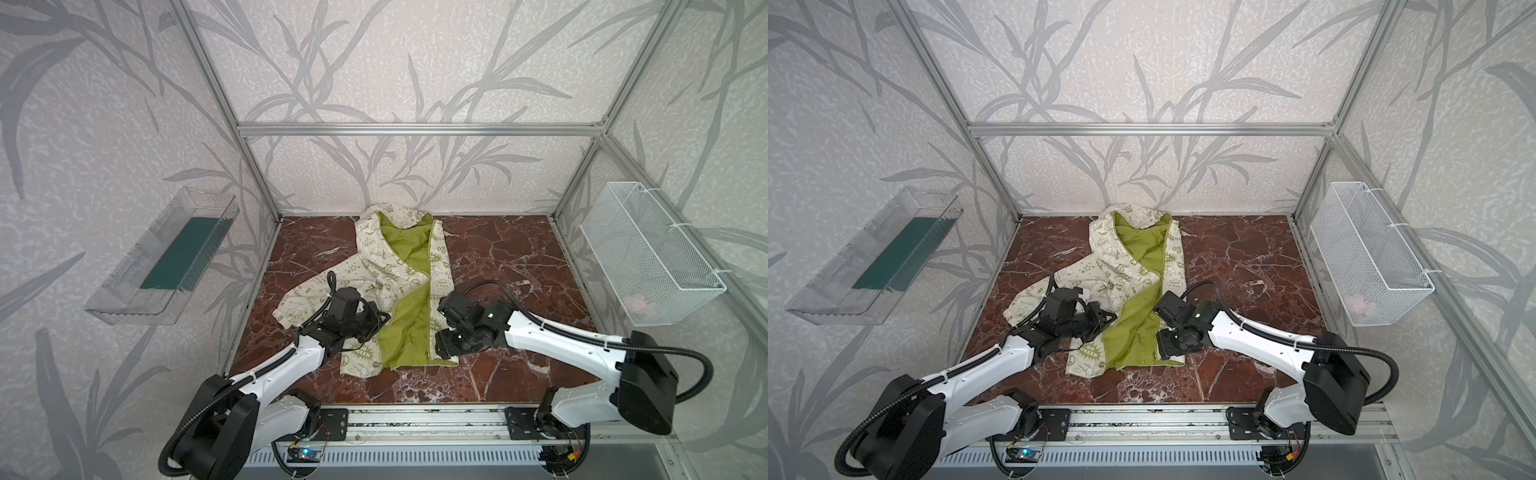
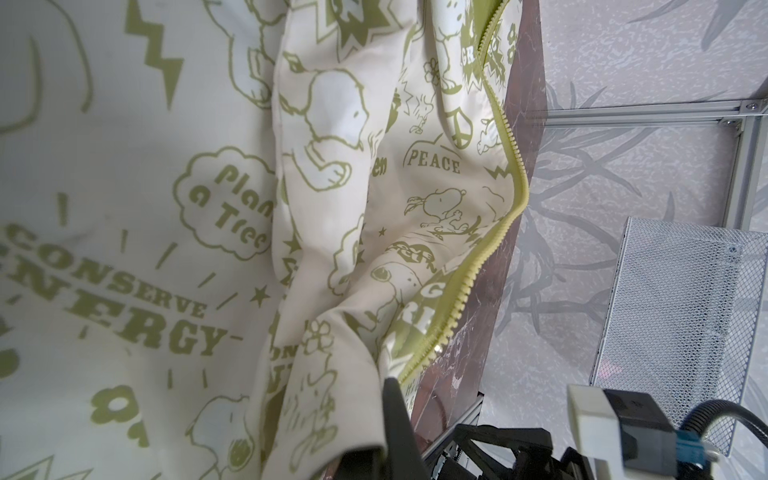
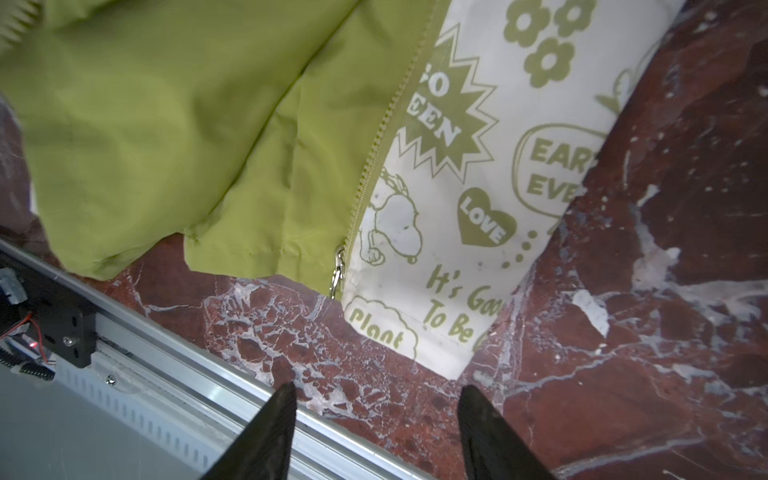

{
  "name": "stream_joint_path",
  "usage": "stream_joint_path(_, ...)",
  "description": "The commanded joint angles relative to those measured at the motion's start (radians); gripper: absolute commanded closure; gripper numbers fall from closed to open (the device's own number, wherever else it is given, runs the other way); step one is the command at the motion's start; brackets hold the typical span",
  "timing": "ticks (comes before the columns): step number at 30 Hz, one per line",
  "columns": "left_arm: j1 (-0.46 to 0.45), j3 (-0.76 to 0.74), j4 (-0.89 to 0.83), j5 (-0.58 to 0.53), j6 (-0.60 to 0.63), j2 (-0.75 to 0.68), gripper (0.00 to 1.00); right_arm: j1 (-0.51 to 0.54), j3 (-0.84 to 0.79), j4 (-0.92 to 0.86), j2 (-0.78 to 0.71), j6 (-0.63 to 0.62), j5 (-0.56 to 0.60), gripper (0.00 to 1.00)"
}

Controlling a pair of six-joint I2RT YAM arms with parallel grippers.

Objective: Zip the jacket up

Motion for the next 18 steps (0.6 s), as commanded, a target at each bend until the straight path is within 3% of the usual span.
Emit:
stream_joint_path(1,-0.001,-0.013,0.003,-0.007,-0.003,-0.023,1.00,0.004,0.025,0.023,0.070,0.081,-0.047,0.35)
stream_joint_path(13,0.011,-0.049,-0.014,-0.052,-0.006,-0.088,1.00,0.005,0.030,0.148,0.207,0.096,-0.113,0.33)
stream_joint_path(18,0.016,-0.052,-0.021,-0.053,-0.007,-0.096,1.00,0.004,0.032,0.171,0.257,0.089,-0.125,0.39)
